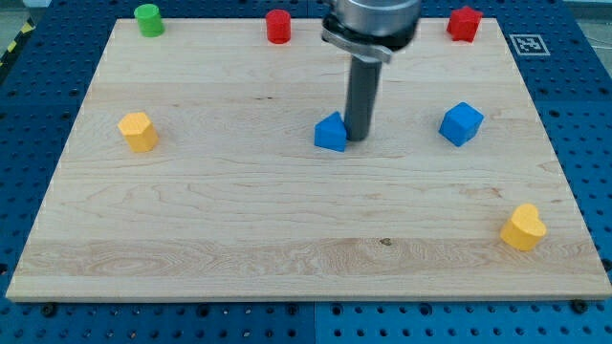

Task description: Push blue triangle to the bottom left

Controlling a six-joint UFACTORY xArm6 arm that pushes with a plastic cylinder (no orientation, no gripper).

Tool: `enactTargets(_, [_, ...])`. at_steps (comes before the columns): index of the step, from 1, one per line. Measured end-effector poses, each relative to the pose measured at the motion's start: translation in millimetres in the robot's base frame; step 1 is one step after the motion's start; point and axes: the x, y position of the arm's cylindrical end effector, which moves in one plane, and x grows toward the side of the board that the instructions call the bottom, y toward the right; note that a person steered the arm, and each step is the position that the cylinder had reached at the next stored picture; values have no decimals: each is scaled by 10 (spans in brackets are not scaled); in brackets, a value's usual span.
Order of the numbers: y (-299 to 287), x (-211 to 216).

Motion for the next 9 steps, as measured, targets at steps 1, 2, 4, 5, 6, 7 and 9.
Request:
enactTargets(1, [-539,-246])
enactTargets(2, [-959,-117])
enactTargets(4, [-354,-237])
enactTargets(5, [-21,-417])
enactTargets(6, [305,-236])
enactTargets(7, [61,-32])
enactTargets(9, [-987,36])
